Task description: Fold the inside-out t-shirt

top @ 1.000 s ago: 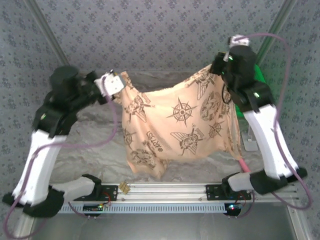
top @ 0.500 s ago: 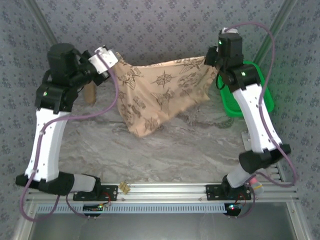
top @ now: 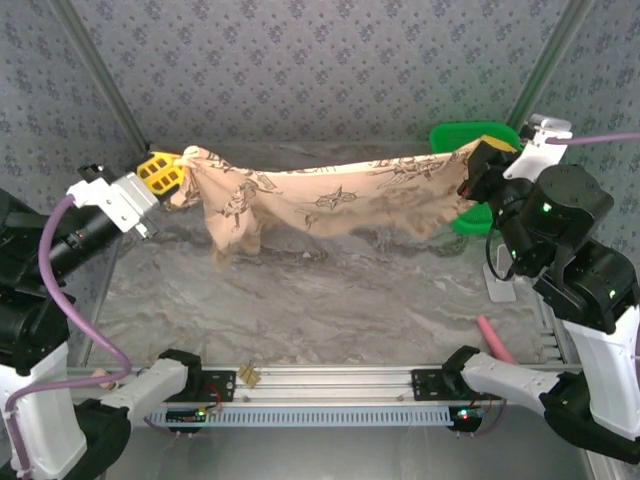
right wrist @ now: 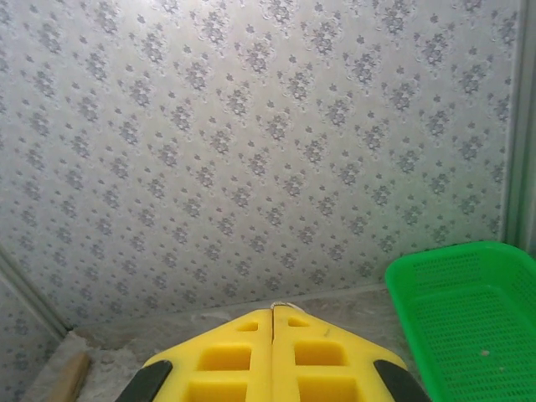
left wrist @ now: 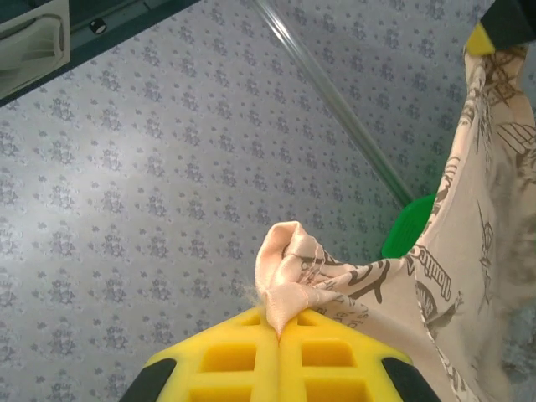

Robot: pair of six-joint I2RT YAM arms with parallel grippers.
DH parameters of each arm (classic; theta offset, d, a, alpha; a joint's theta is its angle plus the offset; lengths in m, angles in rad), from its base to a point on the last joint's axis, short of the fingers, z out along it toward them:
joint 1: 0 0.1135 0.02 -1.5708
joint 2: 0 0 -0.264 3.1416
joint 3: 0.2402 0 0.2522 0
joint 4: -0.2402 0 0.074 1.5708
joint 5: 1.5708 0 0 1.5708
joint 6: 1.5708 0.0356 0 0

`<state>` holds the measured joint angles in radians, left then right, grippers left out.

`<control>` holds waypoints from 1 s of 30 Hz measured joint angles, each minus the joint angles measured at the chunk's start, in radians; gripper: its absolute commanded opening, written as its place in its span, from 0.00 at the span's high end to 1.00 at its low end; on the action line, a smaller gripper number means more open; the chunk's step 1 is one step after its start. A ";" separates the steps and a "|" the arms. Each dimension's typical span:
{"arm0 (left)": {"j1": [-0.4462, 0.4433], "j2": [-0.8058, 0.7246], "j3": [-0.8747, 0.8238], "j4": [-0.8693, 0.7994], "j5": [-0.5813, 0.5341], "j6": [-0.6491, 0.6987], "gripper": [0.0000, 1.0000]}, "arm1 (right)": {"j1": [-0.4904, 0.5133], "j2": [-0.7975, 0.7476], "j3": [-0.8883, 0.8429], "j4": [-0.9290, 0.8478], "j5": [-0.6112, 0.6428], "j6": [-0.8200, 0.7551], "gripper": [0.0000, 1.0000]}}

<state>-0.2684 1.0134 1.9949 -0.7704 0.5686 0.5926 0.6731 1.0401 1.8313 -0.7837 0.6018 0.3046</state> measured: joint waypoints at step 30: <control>0.133 1.452 0.433 -0.055 -0.415 -0.261 0.43 | -0.448 1.227 0.211 -0.030 -0.349 0.179 0.21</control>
<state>-0.1352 2.4649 2.4279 -0.8257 0.1532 0.3317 0.2249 2.2673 2.0418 -0.8139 0.2523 0.4839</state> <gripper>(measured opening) 0.582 0.774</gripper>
